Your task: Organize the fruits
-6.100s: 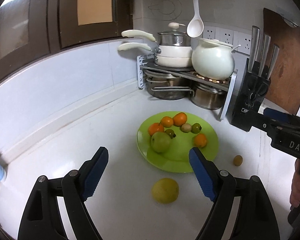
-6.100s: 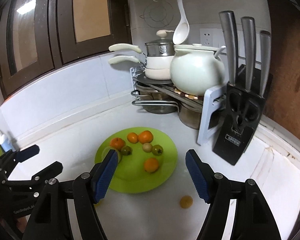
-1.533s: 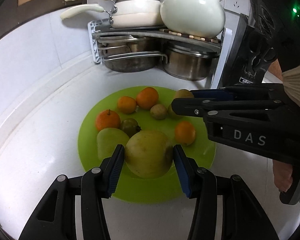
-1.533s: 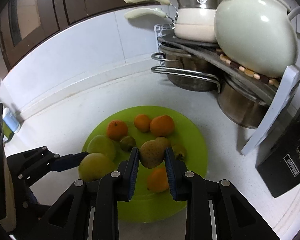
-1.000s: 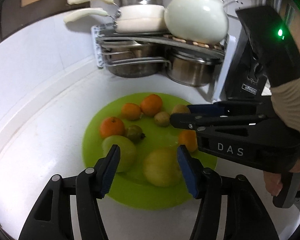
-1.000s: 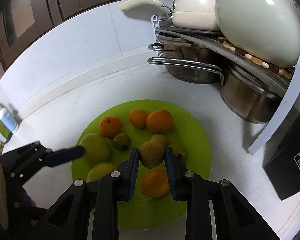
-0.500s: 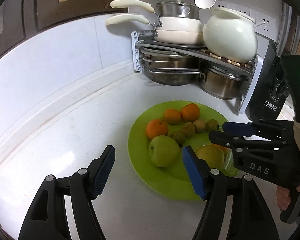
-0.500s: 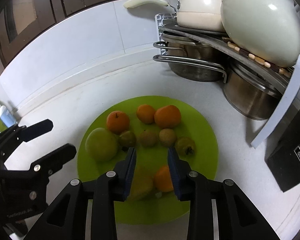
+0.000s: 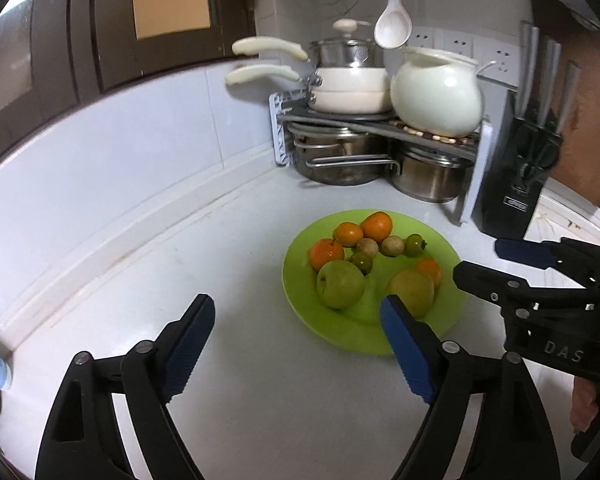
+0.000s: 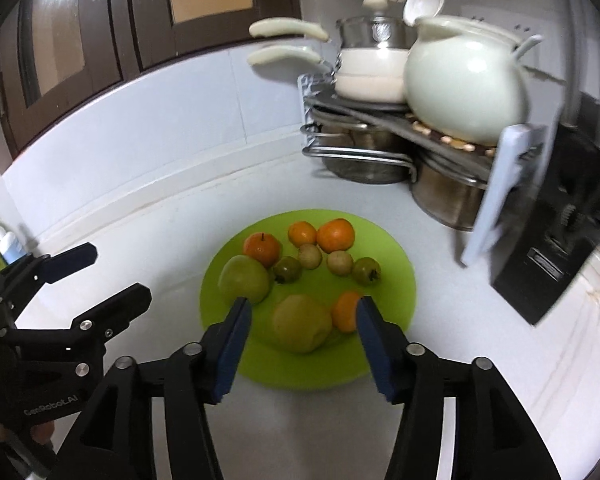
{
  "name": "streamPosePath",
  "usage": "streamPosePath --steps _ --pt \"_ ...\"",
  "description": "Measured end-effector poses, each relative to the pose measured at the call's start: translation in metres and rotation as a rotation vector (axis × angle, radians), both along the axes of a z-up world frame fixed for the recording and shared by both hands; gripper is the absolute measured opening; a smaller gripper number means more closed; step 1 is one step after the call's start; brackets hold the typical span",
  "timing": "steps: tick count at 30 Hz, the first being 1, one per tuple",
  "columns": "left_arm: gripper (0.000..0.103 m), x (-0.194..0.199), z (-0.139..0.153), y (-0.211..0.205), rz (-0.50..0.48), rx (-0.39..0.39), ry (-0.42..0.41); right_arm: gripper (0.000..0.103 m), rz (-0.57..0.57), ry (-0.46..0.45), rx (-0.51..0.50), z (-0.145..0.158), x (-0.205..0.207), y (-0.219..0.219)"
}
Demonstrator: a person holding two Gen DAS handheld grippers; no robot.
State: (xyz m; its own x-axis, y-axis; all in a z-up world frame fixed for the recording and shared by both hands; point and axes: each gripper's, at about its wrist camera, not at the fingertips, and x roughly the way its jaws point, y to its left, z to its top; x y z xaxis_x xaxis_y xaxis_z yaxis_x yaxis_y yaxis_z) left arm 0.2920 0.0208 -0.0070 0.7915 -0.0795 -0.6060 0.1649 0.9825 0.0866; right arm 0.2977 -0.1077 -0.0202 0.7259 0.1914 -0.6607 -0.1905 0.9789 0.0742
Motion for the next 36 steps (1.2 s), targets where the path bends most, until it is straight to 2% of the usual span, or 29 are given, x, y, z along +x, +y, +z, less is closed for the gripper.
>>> streamPosePath --steps 5,9,13,22,36 --pt "0.094 -0.024 0.008 0.006 -0.042 0.007 -0.031 0.067 -0.079 -0.032 -0.013 0.010 -0.036 0.001" --pt "0.098 -0.042 0.015 0.011 -0.061 -0.009 -0.050 0.075 -0.149 -0.056 -0.016 0.016 -0.065 -0.003" --pt "0.102 -0.069 0.021 0.007 -0.060 0.006 -0.089 0.079 -0.185 -0.079 -0.016 0.022 -0.093 -0.007" --pt "0.103 -0.133 0.033 -0.002 0.007 -0.035 -0.128 0.085 -0.168 -0.104 -0.011 0.037 -0.152 -0.019" --pt "0.103 -0.219 0.043 -0.009 0.071 -0.049 -0.158 0.090 -0.130 -0.155 -0.018 0.054 -0.238 -0.028"
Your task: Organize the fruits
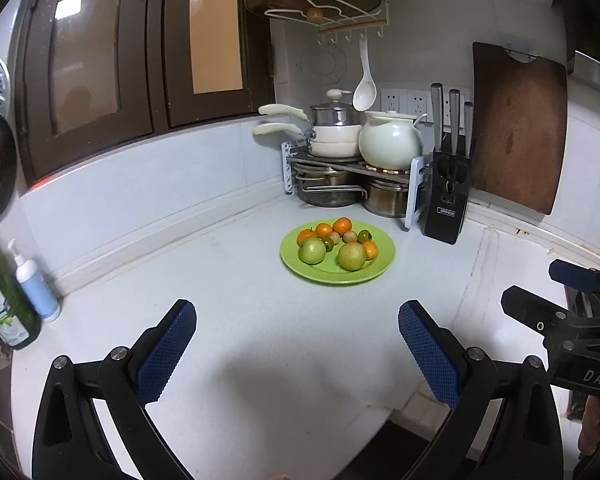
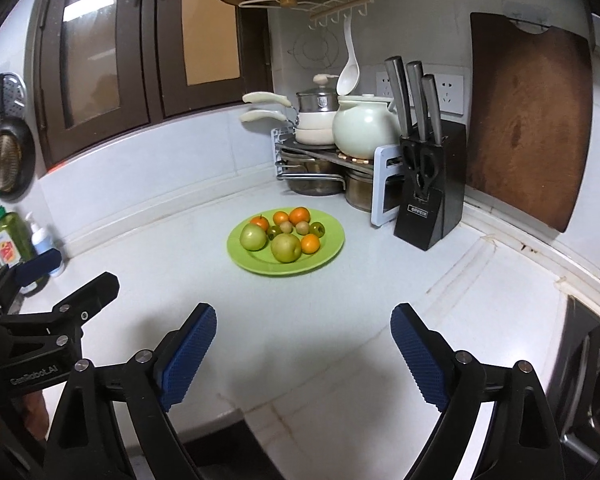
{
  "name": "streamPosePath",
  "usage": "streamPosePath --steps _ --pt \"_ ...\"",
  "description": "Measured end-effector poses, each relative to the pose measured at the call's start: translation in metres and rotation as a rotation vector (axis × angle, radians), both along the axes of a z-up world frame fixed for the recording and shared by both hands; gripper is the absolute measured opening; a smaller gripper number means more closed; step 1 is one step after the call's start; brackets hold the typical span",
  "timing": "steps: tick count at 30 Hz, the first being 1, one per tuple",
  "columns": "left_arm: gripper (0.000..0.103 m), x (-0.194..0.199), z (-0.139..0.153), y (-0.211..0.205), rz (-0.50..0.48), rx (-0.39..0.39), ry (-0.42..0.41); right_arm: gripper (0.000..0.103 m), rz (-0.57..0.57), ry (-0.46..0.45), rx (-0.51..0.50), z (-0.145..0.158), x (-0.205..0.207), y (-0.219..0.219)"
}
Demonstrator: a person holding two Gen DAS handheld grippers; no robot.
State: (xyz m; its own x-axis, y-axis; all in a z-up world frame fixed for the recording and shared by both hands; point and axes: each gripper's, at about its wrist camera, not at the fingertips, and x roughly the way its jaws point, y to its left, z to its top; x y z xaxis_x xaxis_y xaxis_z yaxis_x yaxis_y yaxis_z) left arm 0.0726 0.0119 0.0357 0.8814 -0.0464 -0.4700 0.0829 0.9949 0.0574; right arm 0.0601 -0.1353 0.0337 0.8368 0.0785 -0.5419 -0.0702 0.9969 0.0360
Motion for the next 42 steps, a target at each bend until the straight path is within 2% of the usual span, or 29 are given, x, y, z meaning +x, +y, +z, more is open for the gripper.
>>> streamPosePath --steps 9,18,42 --pt "0.103 -0.040 0.005 -0.001 0.023 0.005 -0.025 0.090 0.030 -0.014 -0.005 0.003 -0.038 0.001" --pt "0.103 -0.066 0.009 -0.003 0.034 0.001 -0.043 0.090 0.056 -0.024 0.000 0.004 -0.059 0.000" --pt "0.103 -0.082 0.013 -0.005 0.037 0.004 -0.059 0.090 0.060 -0.041 0.002 0.008 -0.074 -0.004"
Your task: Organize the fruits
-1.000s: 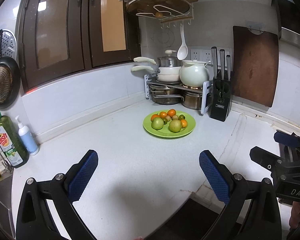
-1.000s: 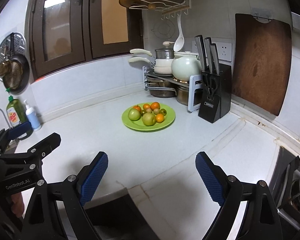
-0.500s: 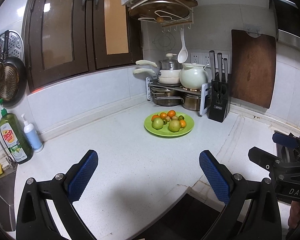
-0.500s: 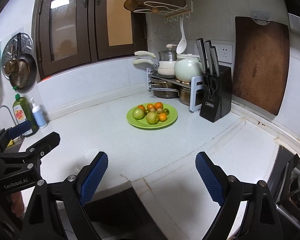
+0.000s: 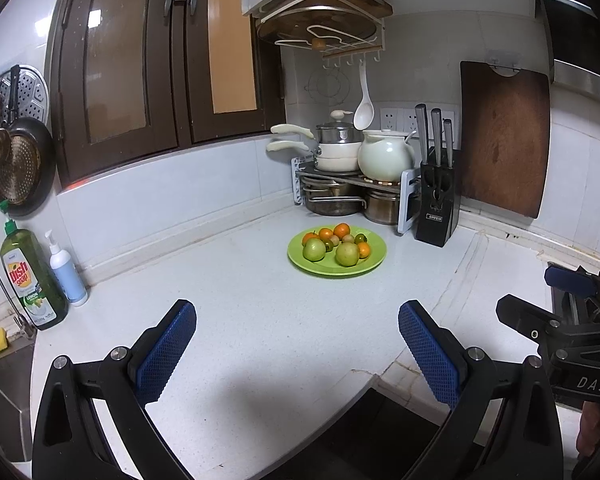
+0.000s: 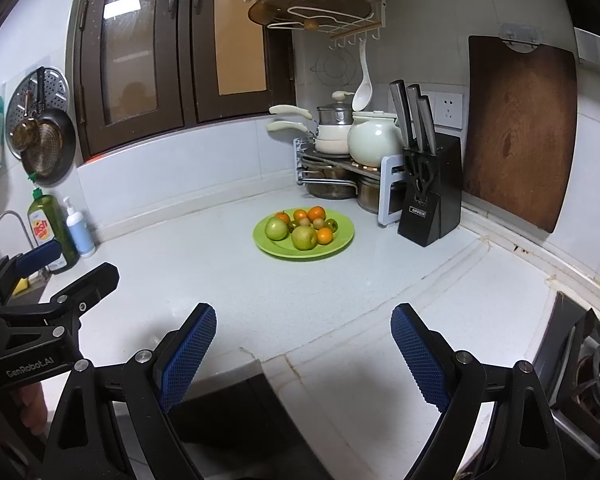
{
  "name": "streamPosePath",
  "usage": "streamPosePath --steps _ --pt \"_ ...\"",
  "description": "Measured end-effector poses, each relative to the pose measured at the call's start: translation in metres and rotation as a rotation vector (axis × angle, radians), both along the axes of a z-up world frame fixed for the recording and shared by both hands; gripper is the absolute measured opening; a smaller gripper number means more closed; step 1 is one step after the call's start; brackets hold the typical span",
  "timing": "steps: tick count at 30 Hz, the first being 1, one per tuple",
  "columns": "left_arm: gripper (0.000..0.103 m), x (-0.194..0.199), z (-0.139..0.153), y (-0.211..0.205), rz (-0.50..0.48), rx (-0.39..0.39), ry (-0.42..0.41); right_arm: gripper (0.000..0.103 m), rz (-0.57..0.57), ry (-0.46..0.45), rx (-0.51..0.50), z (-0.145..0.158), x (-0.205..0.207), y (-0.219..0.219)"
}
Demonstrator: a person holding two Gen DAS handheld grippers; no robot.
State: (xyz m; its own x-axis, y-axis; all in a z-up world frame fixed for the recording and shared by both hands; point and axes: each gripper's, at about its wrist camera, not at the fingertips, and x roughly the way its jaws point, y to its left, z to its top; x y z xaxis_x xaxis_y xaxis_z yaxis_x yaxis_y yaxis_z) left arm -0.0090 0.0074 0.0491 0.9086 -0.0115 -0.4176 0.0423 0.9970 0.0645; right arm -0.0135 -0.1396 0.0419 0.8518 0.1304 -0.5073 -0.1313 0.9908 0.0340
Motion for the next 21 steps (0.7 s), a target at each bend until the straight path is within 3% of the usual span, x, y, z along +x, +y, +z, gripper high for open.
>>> streamPosePath --steps 21 --pt "0.103 -0.0014 0.0009 -0.0019 0.000 0.001 0.000 0.090 -0.004 -0.001 -0.003 0.0000 -0.0021 -0.0012"
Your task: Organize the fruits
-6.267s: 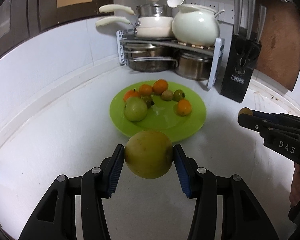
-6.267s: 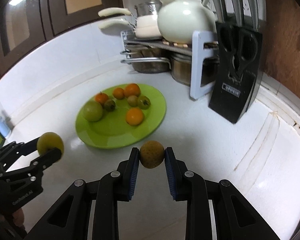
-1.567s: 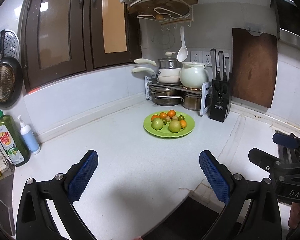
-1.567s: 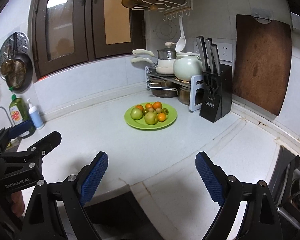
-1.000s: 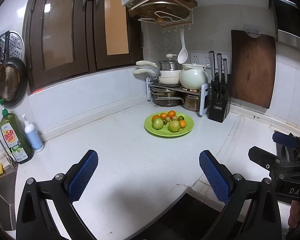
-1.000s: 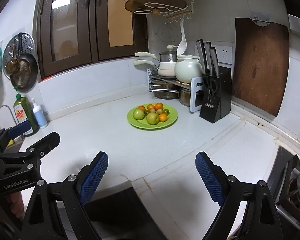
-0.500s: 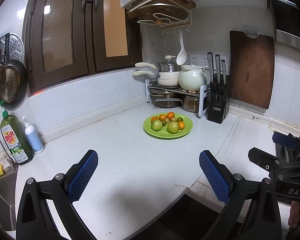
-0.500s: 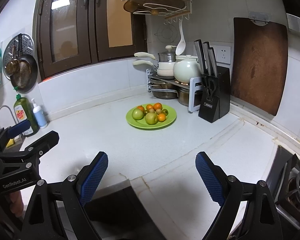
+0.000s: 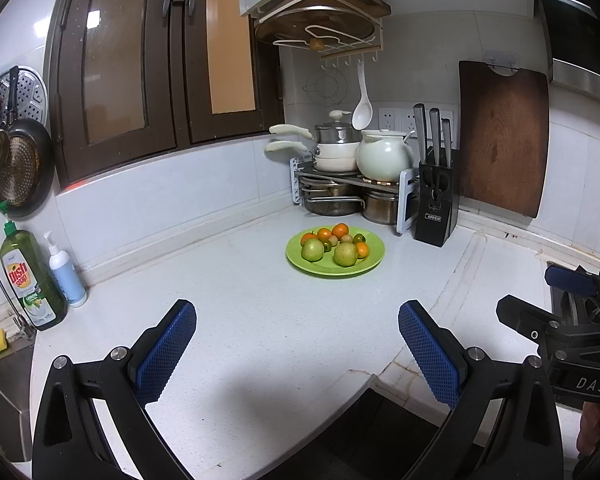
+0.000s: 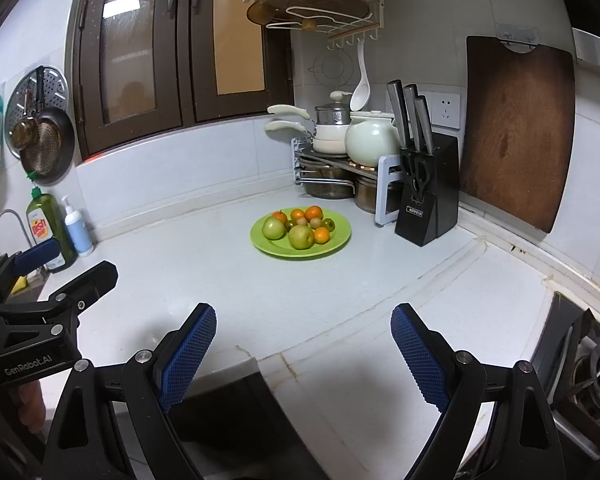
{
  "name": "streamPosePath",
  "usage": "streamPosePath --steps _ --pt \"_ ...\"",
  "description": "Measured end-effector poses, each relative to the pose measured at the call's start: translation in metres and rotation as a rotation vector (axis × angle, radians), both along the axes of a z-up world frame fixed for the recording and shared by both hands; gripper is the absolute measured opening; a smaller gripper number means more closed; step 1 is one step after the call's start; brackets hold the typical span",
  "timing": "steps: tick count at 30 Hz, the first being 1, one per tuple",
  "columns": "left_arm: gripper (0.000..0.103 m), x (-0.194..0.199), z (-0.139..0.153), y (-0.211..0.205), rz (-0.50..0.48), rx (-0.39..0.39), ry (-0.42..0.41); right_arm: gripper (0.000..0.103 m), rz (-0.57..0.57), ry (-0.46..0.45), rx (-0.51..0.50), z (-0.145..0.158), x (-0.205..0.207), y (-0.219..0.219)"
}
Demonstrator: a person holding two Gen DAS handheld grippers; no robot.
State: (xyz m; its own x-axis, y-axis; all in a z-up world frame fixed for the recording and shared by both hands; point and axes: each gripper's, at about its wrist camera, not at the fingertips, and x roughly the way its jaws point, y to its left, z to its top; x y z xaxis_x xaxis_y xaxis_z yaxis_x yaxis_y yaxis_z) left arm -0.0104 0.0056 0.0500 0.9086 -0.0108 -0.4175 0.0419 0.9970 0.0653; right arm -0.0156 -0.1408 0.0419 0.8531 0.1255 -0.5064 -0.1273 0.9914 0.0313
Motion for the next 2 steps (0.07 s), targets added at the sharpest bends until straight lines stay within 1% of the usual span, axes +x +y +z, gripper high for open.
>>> streamPosePath --steps 2 --pt "0.103 0.0008 0.0001 0.0000 0.000 0.001 0.000 0.090 -0.001 0.000 -0.001 -0.0003 0.0001 -0.0001"
